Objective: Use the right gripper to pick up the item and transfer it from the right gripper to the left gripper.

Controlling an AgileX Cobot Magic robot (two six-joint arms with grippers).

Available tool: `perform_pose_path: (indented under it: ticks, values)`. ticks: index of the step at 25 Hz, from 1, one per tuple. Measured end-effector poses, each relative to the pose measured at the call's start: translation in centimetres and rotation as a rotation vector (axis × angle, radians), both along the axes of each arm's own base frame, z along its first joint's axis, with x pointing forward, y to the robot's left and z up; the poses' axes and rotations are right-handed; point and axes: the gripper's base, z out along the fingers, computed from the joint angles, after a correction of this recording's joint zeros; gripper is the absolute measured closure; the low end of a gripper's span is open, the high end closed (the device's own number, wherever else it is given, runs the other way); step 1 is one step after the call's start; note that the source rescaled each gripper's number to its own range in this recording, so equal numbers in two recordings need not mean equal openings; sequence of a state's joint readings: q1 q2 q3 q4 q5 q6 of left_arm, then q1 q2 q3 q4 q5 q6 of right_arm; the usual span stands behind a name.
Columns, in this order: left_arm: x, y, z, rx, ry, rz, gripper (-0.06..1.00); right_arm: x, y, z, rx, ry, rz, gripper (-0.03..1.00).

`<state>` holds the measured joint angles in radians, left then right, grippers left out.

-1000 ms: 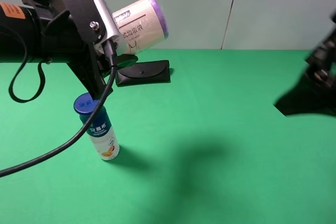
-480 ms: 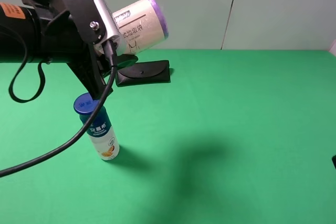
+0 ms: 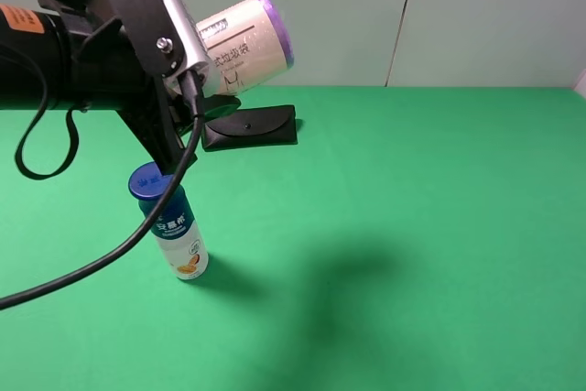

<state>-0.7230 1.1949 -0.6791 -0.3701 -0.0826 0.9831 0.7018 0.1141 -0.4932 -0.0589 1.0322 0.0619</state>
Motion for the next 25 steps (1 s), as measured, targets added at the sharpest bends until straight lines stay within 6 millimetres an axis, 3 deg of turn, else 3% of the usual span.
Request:
perform_pose_path:
  ticks: [11,20,25]
  values:
    - [0.0,0.0,0.0,0.0,0.0,0.0,0.94,-0.1,0.0,0.0,0.004,-0.001,-0.012,-0.03]
    - [0.2,0.0,0.3,-0.019,-0.03,0.014,0.94,-1.6,-1.1,0.0,0.061,-0.104,-0.383,-0.03]
    - [0.9,0.7,0.5,-0.073,-0.023,0.084,0.94,-1.7,-1.1,0.0,0.056,-0.109,-0.488,-0.03]
